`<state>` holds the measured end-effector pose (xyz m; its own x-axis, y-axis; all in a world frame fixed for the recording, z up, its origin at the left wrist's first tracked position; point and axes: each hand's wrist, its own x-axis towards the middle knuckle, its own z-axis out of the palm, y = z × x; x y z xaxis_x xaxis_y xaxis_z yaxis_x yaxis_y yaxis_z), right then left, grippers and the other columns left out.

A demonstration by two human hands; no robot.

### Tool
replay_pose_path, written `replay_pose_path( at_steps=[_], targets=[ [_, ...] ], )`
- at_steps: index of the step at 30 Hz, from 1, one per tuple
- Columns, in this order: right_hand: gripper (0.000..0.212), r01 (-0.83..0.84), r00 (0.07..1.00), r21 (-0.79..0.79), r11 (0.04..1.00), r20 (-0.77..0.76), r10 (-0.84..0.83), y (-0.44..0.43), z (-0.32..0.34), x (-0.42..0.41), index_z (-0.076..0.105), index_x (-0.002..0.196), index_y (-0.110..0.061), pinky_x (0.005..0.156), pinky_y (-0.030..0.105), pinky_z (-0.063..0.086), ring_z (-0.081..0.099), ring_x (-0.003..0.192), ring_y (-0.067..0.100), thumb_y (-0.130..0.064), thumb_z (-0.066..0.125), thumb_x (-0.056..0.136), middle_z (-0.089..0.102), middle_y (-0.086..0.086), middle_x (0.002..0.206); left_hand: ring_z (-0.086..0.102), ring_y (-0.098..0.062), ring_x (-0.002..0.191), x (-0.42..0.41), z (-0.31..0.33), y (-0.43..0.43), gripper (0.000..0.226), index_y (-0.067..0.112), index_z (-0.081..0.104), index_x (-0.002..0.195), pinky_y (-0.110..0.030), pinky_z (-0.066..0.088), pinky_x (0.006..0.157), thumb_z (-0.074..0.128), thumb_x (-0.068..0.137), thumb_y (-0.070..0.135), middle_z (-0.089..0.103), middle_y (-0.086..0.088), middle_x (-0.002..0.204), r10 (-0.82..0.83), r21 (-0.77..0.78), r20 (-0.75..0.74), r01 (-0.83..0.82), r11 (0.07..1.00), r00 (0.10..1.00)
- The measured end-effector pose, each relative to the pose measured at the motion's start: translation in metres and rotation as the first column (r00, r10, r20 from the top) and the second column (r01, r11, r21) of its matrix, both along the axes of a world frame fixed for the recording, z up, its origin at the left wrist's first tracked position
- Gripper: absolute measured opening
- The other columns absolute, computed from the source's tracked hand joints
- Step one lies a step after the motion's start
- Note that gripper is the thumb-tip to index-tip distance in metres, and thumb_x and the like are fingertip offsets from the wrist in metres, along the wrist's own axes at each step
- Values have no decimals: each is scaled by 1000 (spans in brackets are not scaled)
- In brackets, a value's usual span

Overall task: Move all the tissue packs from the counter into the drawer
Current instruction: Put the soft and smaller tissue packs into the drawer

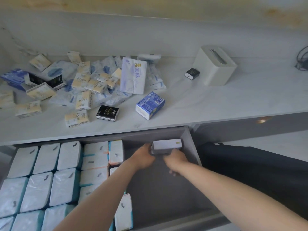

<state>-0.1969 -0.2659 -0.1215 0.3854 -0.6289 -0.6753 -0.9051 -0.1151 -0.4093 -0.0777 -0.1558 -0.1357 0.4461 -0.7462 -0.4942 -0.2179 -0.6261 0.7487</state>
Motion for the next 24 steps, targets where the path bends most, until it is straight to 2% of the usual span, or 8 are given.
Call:
replay_pose_path(
  at_steps=[2, 3, 6, 9, 13, 17, 21, 24],
  targets=[
    [47, 265, 947, 290, 920, 100, -304, 1, -6, 3, 39, 143, -19, 48, 29, 55, 67, 94, 24, -20, 37, 96, 55, 6, 135, 65, -14, 108, 1, 4, -5, 53, 21, 61, 125, -37, 51, 97, 57, 72, 18, 69, 4, 118, 3, -35, -42, -5, 999, 999],
    [50, 320, 910, 327, 889, 154, -384, -1, -7, 5, 36, 146, -24, 53, 30, 58, 63, 104, 23, -18, 35, 96, 50, 2, 141, 65, -13, 105, -1, 6, -8, 51, 22, 61, 125, -34, 52, 95, 59, 75, 15, 69, 5, 117, 5, -41, -65, -8, 999, 998],
    [61, 363, 867, 320, 875, 227, -443, -9, -12, 10, 35, 148, -29, 65, 32, 61, 62, 106, 19, -9, 35, 90, 53, -4, 136, 64, -14, 106, -5, 7, -11, 60, 28, 50, 131, -35, 53, 95, 63, 74, 14, 63, 4, 127, -30, -29, -126, 27, 999, 992],
    [63, 332, 895, 316, 889, 192, -402, -9, -8, 8, 30, 150, -30, 62, 31, 60, 67, 98, 17, -9, 33, 91, 54, -6, 134, 60, -19, 117, -6, 3, -8, 81, 34, 31, 147, -39, 51, 98, 64, 73, 25, 52, 5, 139, -87, 53, -111, 93, 994, 990],
    [51, 258, 950, 131, 957, 147, -276, -4, 7, 2, 44, 140, -25, 71, 33, 58, 69, 97, 24, -9, 34, 93, 57, 0, 108, 55, -21, 123, -2, 17, -6, 71, 28, 34, 149, -33, 46, 101, 62, 85, 20, 47, 2, 148, -155, 82, 5, 154, 985, 988],
    [28, 148, 957, -197, 969, 276, -90, 0, 30, 2, 63, 110, -28, 87, 27, 49, 62, 108, 23, -15, 47, 93, 65, -3, 112, 58, -21, 120, 9, 54, -6, 51, 24, 50, 139, -32, 45, 102, 57, 88, 25, 59, 1, 135, -261, 96, 159, 248, 964, 952],
    [13, 108, 885, -368, 924, 459, 80, 7, 77, 15, 64, 91, -25, 80, 34, 53, 64, 89, 17, -17, 54, 90, 65, -11, 88, 68, -15, 91, 28, 99, -9, 37, 29, 64, 114, -30, 50, 80, 54, 79, 32, 72, 5, 98, -345, 135, 149, 327, 935, 926],
    [11, 108, 829, -403, 909, 541, 142, 6, 111, 37, 63, 92, -25, 78, 33, 52, 63, 84, 16, -18, 56, 88, 63, -15, 81, 73, -16, 83, 41, 139, -10, 24, 28, 66, 101, -28, 52, 67, 54, 81, 28, 73, 1, 99, -312, 55, 101, 307, 950, 945]
  ],
)
